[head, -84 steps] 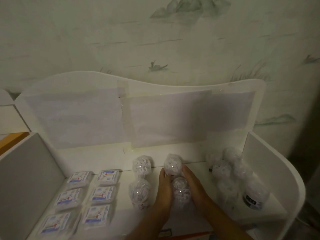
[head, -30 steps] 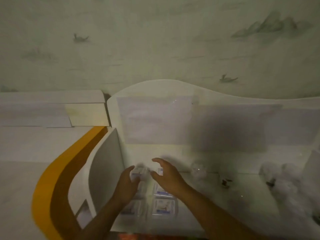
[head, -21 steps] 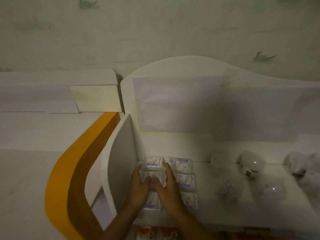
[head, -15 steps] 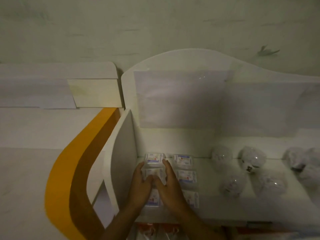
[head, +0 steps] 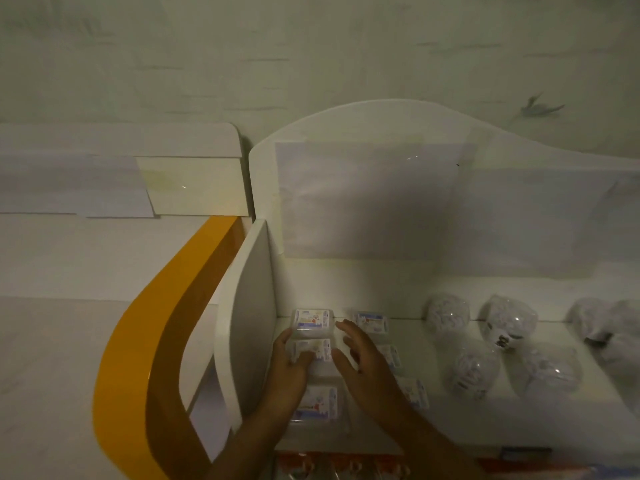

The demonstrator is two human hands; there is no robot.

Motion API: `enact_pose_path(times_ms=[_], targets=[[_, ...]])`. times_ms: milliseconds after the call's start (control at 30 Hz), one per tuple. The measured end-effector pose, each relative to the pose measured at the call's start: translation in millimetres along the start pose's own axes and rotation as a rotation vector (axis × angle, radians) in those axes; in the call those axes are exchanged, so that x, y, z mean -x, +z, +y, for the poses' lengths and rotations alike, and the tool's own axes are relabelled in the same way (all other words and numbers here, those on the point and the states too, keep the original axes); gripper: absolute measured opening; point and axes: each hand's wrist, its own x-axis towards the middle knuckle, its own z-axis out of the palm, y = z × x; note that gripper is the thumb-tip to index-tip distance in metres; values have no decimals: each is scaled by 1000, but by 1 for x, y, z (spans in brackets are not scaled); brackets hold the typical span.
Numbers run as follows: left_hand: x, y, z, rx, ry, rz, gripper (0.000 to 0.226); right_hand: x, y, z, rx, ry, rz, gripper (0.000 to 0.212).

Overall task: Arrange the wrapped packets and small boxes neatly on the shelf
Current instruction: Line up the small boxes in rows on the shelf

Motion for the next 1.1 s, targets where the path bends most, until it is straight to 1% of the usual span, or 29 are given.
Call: enact_pose_path(times_ms=[67, 133, 233, 367, 467, 700, 900, 1033, 1100], targets=[[-1, -3, -1, 5, -21, 3, 36, -2, 3, -8, -37, 5, 31, 43], [-1, -4, -4, 9, -43, 22, 32, -3, 11, -14, -63, 15, 2, 43], [-1, -3, -9, -14, -9, 43, 26, -3, 25, -15, -45, 46, -31, 45], [-4, -3, -16, -39, 14, 6, 30, -4, 33, -9, -108, 138, -10, 44], [-3, -6, -19, -33, 19, -29, 31, 0, 36, -4, -143, 156, -1, 41], [-7, -4, -14, -31, 12, 27, 31, -4, 34, 0, -178, 178, 47, 39], [-14, -6, -18, -14, 35, 75, 37, -20, 40, 3, -243, 240, 37, 53], [-23, -8, -21, 101, -77, 152, 33, -22, 45, 8, -261, 259, 43, 51], [-23, -7, -18, 185, -137, 148, 27, -21, 45, 7, -271, 283, 26, 51]])
